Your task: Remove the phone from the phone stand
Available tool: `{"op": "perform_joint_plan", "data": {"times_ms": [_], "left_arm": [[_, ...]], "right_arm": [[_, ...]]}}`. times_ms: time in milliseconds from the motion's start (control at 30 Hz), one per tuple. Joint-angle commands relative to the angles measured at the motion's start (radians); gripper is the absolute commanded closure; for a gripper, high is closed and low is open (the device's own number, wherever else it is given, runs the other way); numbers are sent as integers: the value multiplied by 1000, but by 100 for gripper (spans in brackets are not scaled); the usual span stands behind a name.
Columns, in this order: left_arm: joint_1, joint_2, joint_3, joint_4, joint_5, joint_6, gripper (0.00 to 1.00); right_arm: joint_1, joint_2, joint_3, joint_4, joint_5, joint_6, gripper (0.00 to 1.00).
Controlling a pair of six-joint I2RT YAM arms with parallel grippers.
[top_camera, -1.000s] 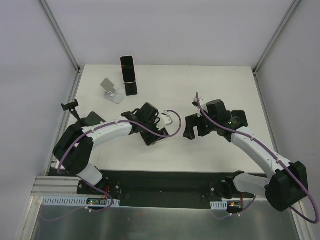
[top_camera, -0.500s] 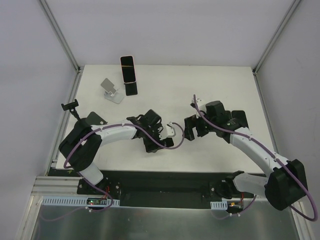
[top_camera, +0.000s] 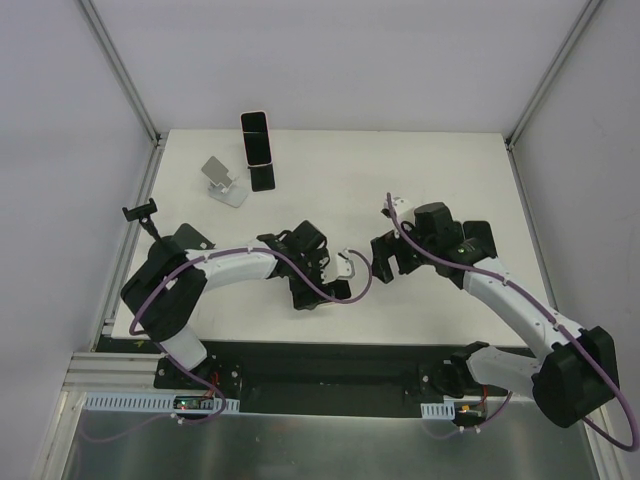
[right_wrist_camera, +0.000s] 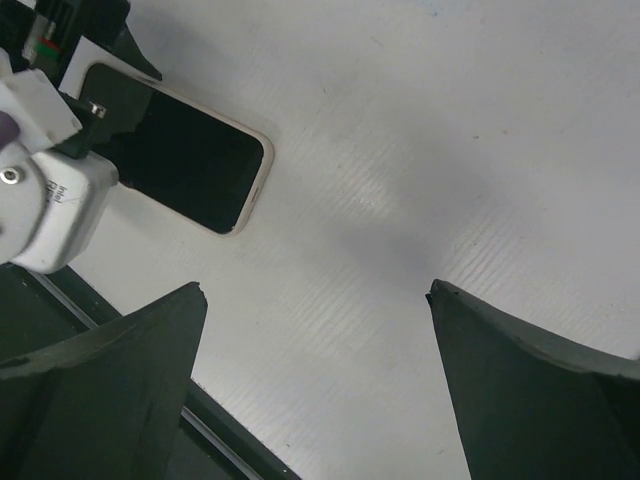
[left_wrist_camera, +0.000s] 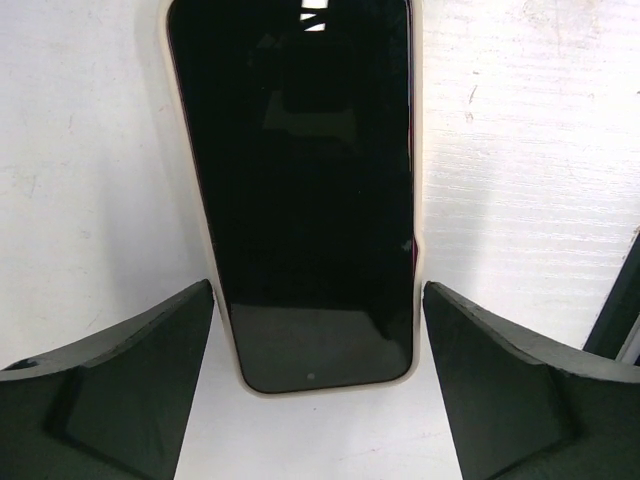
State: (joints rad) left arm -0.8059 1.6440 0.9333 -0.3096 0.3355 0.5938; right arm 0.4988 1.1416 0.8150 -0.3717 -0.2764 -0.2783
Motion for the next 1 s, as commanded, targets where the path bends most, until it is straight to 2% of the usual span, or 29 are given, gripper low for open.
{"op": "perform_joint_plan", "data": {"times_ms": [0,33,133,267,367,467,533,600,633,733,800,967], "left_arm": [[-1,-93,21,-8,-9,-26,13],[2,-128,21,-5,-13,-35,8],[30,-205,7,16,-24,-71,2],[86,-326,-36,50,-30,-144,1],[183,-475,-89,95,-38,-254,1],[293,-659,-161,145,-105,-371,1],[347,-801,-232,168,-207,-428,1],[356,-939,-302,190,-327,-477,1],[355,-982,-326,194,-463,-497,1],[356,-1153,-408,199,-645,-554,1],[356,-1258,-447,198,-702,-566,1],[356,-1354,-476,202,-835,-534,1]], "right_arm": [[-6,-28,78,-50,-6,-103,4],[-5,-25,87,-58,-20,-119,4],[-5,-3,125,-90,-47,-159,4],[17,40,171,-127,-99,-231,4],[92,93,210,-160,-69,-324,4],[182,188,295,-229,-18,-410,4],[239,281,351,-277,-11,-447,4],[298,349,443,-349,5,-508,4],[319,412,476,-374,32,-530,4],[379,528,584,-458,87,-601,4],[408,573,642,-495,101,-636,4],[454,696,720,-530,146,-667,4]]}}
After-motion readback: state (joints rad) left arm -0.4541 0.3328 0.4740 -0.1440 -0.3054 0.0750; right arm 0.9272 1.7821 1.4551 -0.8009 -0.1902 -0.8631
